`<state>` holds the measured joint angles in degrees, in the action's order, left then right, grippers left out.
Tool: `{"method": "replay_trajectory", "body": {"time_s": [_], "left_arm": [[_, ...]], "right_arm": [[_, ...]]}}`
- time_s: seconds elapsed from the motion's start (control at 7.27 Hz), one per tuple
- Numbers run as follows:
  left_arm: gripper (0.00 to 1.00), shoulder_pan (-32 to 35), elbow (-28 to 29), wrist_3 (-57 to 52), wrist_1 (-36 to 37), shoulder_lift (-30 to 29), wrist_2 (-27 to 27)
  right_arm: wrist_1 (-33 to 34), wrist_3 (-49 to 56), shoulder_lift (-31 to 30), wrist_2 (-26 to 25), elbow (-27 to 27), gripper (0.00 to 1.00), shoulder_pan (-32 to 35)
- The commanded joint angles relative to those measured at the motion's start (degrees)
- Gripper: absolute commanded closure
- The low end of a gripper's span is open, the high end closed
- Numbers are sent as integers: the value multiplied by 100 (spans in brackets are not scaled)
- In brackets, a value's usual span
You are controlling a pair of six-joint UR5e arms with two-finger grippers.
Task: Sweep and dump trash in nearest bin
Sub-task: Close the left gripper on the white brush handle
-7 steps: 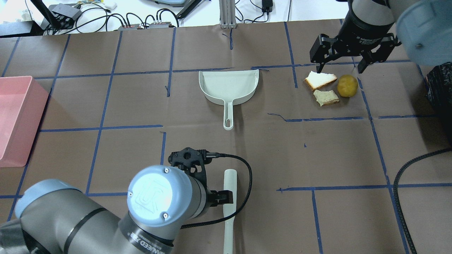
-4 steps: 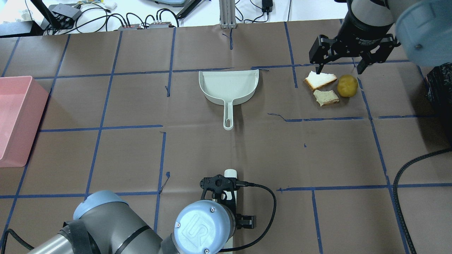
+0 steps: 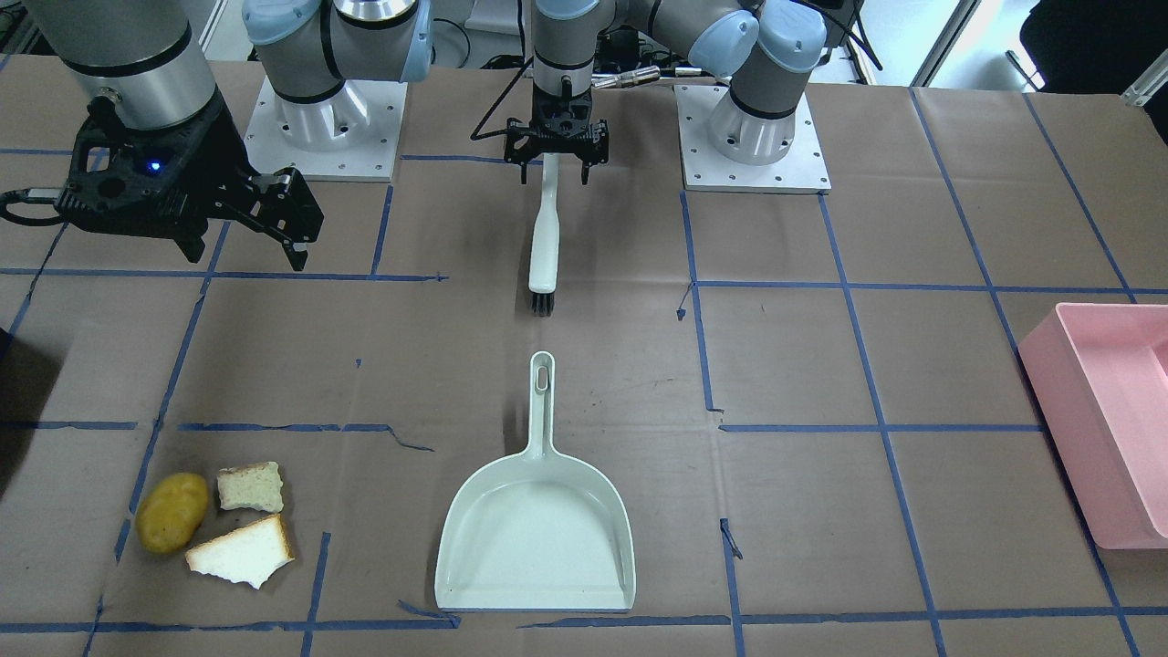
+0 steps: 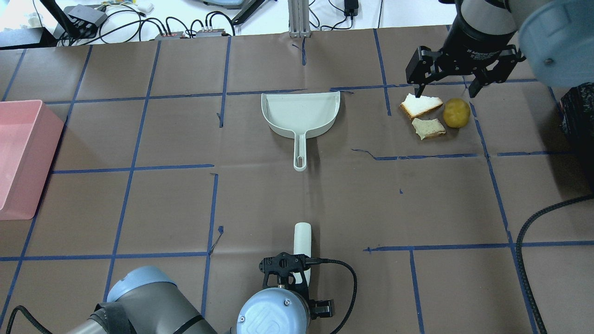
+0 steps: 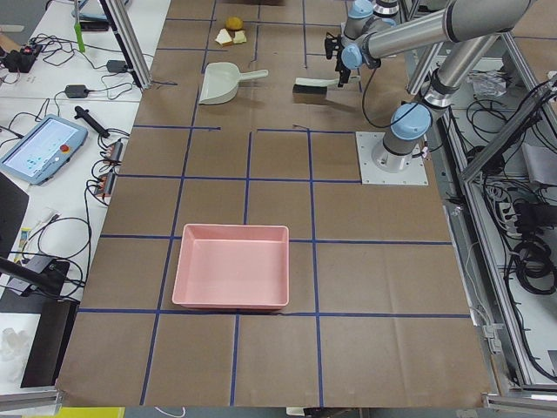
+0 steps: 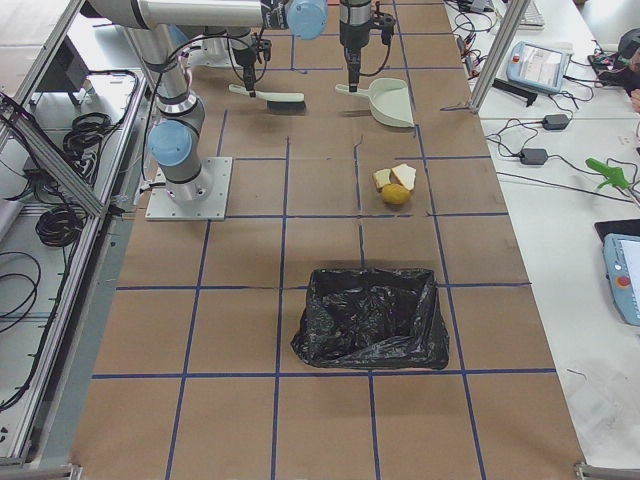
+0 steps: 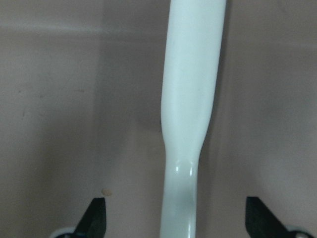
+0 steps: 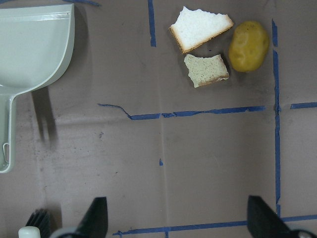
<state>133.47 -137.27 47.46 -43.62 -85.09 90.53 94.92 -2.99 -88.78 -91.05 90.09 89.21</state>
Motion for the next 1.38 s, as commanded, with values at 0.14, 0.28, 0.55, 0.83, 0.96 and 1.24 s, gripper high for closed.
{"method": "replay_trajectory", "body": {"time_s": [0.14,0.28,0.55,0.83,0.96,1.24], "left_arm": [[17,73,-37,61,-6,-60,-53],[25,74,-37,61,-6,-69,-62],[55,74,-28,44,20,-60,-80],[80,82,-46,183,20,-25,-333],[88,82,-37,219,3,1,-483],[96,56,42,211,-146,264,-388]], "right_arm": [[0,0,1,0,0,0,0],[0,0,9,0,0,0,0],[0,0,9,0,0,0,0],[0,0,9,0,0,0,0],[0,9,9,0,0,0,0],[0,9,18,0,0,0,-9]]}}
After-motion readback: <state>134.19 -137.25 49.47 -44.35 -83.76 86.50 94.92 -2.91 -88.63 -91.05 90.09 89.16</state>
